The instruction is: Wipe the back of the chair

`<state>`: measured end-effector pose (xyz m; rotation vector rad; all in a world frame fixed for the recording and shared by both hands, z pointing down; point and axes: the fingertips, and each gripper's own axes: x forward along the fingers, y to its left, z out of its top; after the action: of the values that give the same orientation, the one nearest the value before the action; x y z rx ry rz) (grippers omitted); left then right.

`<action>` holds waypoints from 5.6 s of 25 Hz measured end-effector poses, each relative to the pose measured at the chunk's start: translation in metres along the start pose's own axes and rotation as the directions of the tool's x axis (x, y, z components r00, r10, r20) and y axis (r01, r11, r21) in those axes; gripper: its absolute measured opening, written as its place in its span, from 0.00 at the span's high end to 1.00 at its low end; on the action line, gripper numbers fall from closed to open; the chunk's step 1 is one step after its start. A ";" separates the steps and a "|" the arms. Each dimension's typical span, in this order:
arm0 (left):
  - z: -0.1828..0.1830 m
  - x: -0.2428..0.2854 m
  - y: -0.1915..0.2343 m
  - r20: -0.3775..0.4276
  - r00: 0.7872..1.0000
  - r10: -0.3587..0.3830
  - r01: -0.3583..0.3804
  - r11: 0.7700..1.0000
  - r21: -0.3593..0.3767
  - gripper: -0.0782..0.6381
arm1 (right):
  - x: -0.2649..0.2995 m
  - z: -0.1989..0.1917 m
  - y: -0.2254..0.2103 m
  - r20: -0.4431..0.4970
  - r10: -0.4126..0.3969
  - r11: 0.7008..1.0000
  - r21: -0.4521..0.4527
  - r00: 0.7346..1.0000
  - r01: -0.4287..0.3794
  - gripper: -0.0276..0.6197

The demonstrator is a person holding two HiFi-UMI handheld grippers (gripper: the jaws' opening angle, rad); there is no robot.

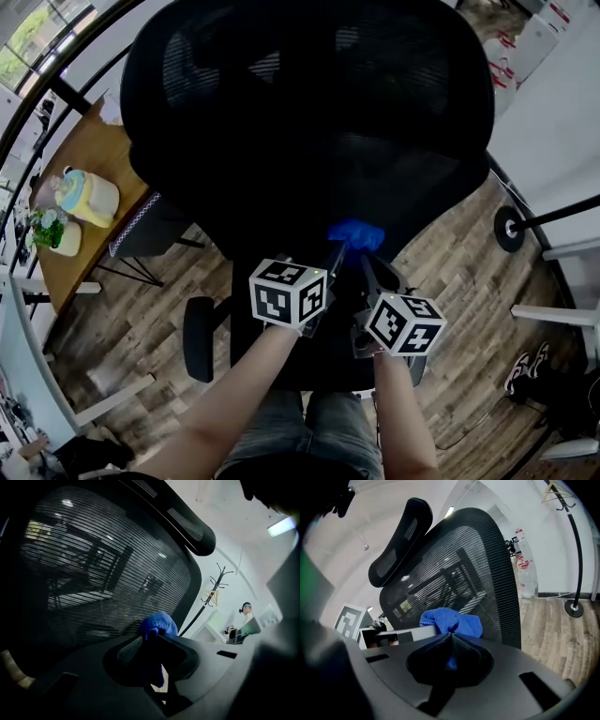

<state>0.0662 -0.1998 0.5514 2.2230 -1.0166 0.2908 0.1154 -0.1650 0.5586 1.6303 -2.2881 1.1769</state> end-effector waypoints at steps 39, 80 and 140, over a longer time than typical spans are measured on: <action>0.013 -0.170 0.184 0.134 0.932 0.336 -0.307 0.931 -0.198 0.78 | 0.106 -0.057 0.191 -0.174 0.258 0.956 -0.095 0.950 -0.277 0.91; 0.036 -0.261 0.138 0.257 0.886 0.385 -0.332 0.916 -0.226 0.78 | 0.029 -0.011 0.207 -0.090 0.361 0.924 -0.103 0.928 -0.369 0.91; 0.111 -0.253 -0.076 0.383 0.923 -0.026 -0.010 0.996 0.091 0.78 | -0.149 0.085 0.214 0.128 0.407 0.861 -0.384 0.904 -0.333 0.91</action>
<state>-0.0557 -0.0871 0.3178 2.4238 -1.2170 -0.1139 0.0284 -0.0767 0.3138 1.2611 -2.8359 0.5992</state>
